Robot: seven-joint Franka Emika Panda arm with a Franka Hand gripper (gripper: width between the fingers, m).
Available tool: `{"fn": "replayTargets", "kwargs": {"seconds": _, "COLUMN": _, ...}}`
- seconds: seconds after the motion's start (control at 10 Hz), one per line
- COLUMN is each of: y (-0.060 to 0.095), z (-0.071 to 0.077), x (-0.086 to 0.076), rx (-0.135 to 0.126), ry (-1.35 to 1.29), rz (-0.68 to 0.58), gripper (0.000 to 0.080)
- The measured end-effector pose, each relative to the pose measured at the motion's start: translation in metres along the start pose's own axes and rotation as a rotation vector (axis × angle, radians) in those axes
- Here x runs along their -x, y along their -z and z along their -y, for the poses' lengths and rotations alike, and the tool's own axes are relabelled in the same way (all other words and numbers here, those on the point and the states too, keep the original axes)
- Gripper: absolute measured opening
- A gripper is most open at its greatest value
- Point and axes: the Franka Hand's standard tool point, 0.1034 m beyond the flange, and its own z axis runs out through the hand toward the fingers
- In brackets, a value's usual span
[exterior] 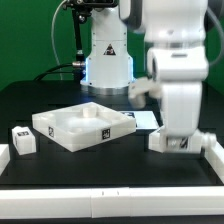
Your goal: Assemble square table
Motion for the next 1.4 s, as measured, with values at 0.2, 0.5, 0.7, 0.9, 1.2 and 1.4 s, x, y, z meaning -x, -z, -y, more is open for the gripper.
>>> {"fn": "replayTargets", "kwargs": {"seconds": 0.2, "y": 0.027, "z": 0.016, "x": -0.013, "rx": 0.016, "ry": 0.038, "rz": 0.001, "gripper": 0.0285}}
{"fn": "replayTargets", "kwargs": {"seconds": 0.5, "y": 0.021, "z": 0.016, "x": -0.009, "rx": 0.005, "ry": 0.027, "rz": 0.001, "gripper": 0.0285}}
{"fn": "replayTargets", "kwargs": {"seconds": 0.7, "y": 0.015, "z": 0.030, "x": -0.018, "rx": 0.025, "ry": 0.222, "rz": -0.008, "gripper": 0.0286}}
{"fn": "replayTargets", "kwargs": {"seconds": 0.9, "y": 0.013, "z": 0.065, "x": -0.048, "rx": 0.055, "ry": 0.355, "rz": -0.018, "gripper": 0.0287}}
{"fn": "replayTargets", "kwargs": {"seconds": 1.2, "y": 0.010, "z": 0.071, "x": -0.041, "rx": 0.031, "ry": 0.325, "rz": -0.019, "gripper": 0.0287}}
{"fn": "replayTargets", "kwargs": {"seconds": 1.4, "y": 0.007, "z": 0.073, "x": -0.044, "rx": 0.039, "ry": 0.338, "rz": -0.023, "gripper": 0.0287}}
